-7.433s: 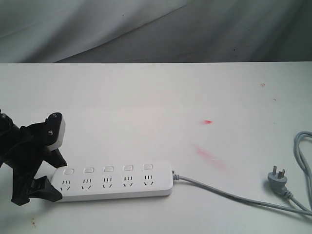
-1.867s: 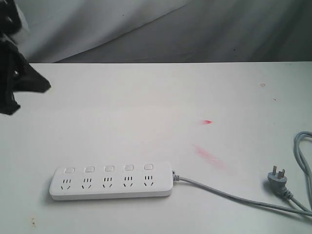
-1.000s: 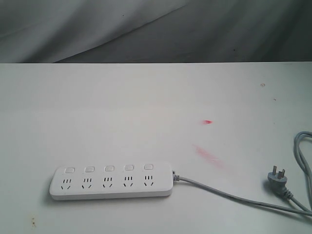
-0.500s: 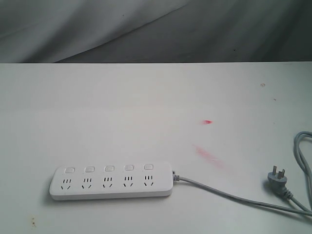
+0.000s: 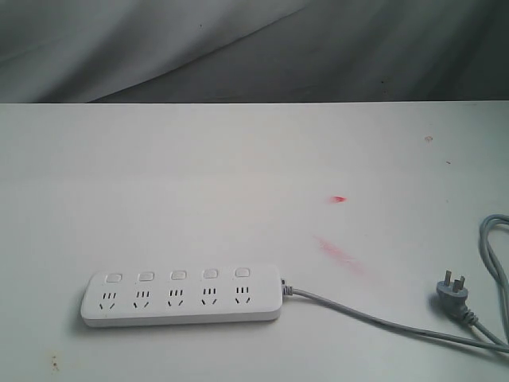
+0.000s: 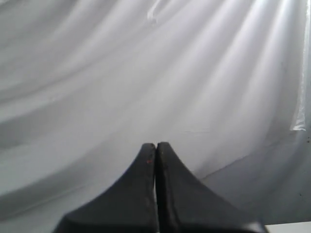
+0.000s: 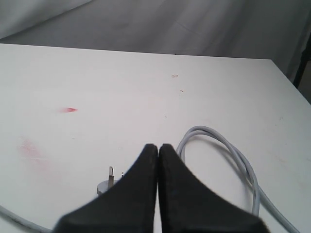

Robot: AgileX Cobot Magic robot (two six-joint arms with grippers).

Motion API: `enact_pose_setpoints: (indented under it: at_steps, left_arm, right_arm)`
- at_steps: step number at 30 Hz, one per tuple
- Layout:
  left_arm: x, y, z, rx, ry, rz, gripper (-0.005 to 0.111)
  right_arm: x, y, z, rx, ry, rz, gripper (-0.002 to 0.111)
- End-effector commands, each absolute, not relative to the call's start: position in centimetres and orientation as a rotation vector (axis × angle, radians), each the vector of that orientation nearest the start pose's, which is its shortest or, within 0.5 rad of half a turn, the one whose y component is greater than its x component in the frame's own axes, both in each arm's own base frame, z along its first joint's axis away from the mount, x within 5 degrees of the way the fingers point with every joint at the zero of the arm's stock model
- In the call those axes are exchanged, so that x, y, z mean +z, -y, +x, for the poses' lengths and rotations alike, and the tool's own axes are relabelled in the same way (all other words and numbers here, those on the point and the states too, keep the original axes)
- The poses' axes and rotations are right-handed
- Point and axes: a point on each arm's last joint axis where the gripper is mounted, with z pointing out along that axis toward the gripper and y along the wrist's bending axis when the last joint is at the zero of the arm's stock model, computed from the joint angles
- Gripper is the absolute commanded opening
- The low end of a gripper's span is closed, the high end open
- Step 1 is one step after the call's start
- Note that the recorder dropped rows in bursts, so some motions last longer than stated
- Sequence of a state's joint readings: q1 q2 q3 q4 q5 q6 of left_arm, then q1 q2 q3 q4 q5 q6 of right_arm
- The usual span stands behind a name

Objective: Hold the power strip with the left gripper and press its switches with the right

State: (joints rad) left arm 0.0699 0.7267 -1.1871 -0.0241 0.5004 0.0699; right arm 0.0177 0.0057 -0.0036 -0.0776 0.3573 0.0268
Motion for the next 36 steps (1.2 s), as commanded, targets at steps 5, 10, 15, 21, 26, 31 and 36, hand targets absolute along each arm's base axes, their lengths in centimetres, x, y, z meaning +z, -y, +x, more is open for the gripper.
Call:
enact_pose_setpoints:
  at_steps: [5, 10, 15, 21, 26, 31, 36]
  left_arm:
    - [49.8, -0.6, 8.0, 0.094, -1.452, -0.027, 0.0]
    - [47.2, -0.8, 8.5, 0.081, -1.518, -0.068, 0.0]
    - [44.0, -0.8, 9.0, 0.063, -1.582, -0.074, 0.0]
    - [38.0, -0.8, 10.1, 0.039, -1.68, -0.085, 0.0]
    - [32.9, -0.7, 10.1, 0.011, -1.691, -0.1, 0.0]
    - [28.1, -0.6, 8.8, 0.011, -1.647, -0.098, 0.0]
    - [25.1, -0.5, 7.4, -0.012, -1.63, -0.117, 0.0]
  right_arm:
    - [18.3, 0.2, 5.4, -0.052, -1.824, -0.036, 0.0]
    - [18.3, 0.2, 5.4, -0.052, -1.824, -0.036, 0.0]
    - [18.3, 0.2, 5.4, -0.052, -1.824, -0.036, 0.0]
    - [18.3, 0.2, 5.4, -0.052, -1.824, -0.036, 0.0]
    - [18.3, 0.2, 5.4, -0.052, -1.824, -0.036, 0.0]
    - [18.3, 0.2, 5.4, -0.052, -1.824, -0.036, 0.0]
    - [18.3, 0.2, 5.4, -0.052, -1.824, -0.036, 0.0]
